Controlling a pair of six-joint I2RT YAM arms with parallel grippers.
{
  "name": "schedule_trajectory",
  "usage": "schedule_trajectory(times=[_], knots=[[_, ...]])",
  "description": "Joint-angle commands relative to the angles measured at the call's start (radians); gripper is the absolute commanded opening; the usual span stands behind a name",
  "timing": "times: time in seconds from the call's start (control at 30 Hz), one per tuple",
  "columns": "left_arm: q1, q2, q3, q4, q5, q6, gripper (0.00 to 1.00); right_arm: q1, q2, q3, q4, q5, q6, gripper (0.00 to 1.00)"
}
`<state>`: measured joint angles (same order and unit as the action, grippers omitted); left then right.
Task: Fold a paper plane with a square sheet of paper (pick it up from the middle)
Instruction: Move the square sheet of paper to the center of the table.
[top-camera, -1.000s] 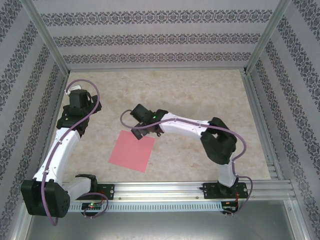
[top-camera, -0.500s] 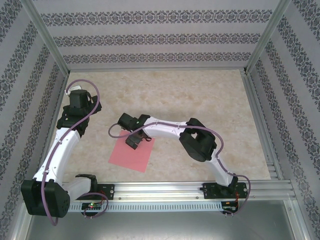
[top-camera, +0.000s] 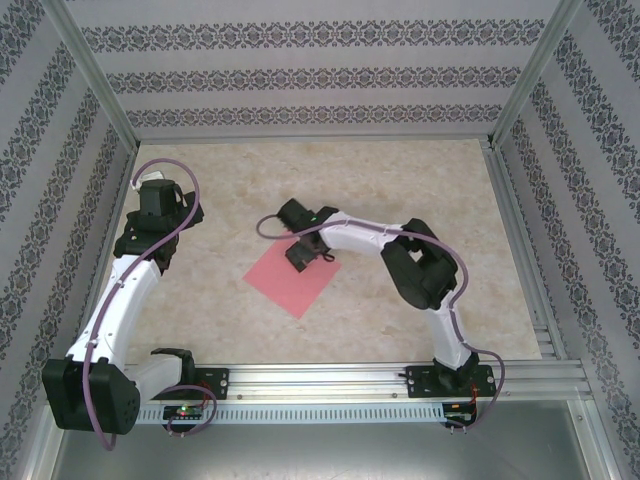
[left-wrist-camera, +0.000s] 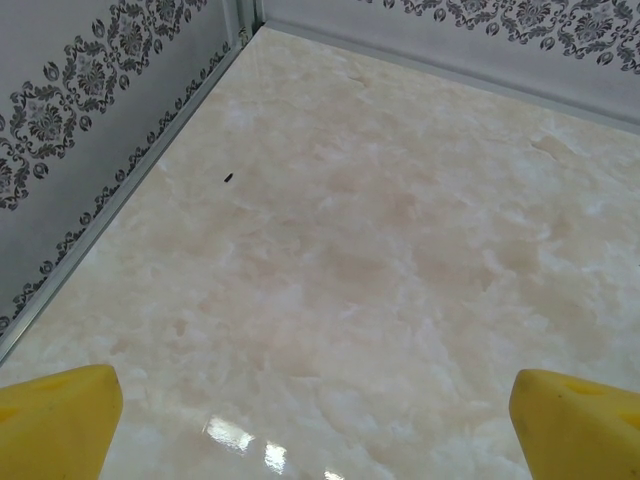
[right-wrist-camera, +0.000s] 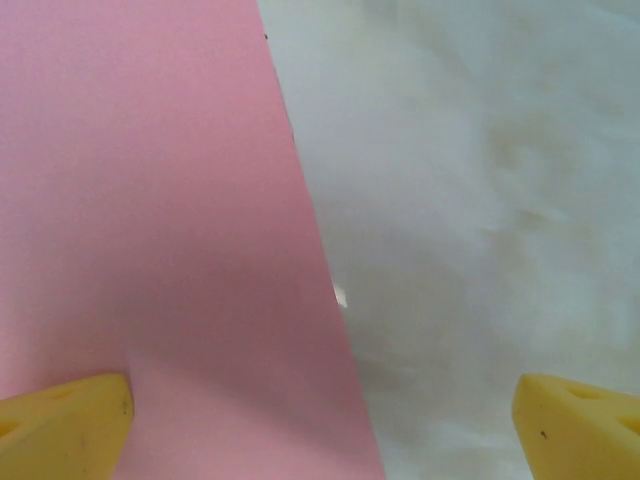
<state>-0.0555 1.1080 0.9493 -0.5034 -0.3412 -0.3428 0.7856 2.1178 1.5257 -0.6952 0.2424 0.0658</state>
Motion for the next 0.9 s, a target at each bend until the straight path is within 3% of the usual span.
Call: schedule_trajectory(times=[0.0, 0.13, 0.37, 0.57, 0.87], knots=[[-0.006, 0.006, 0.006, -0.024, 0.014, -0.010, 1.00, -0.111, 0.023, -0.076, -0.046, 0.100, 0.022, 0.98], [-0.006, 0.023, -0.004, -0.005, 0.082, -0.029, 1.00, -0.185, -0.007, -0.008, -0.105, 0.041, 0.074, 0.98], [-0.007, 0.074, -0.046, 0.014, 0.293, -0.105, 1.00, -0.173, -0.137, 0.046, -0.090, -0.292, 0.074, 0.98], [-0.007, 0.070, -0.121, 0.062, 0.363, -0.145, 1.00, -0.124, -0.071, 0.096, -0.165, -0.243, -0.044, 0.98], [-0.007, 0.106, -0.135, 0.088, 0.390, -0.159, 1.00, -0.132, 0.069, 0.240, -0.251, -0.272, -0.091, 0.98]])
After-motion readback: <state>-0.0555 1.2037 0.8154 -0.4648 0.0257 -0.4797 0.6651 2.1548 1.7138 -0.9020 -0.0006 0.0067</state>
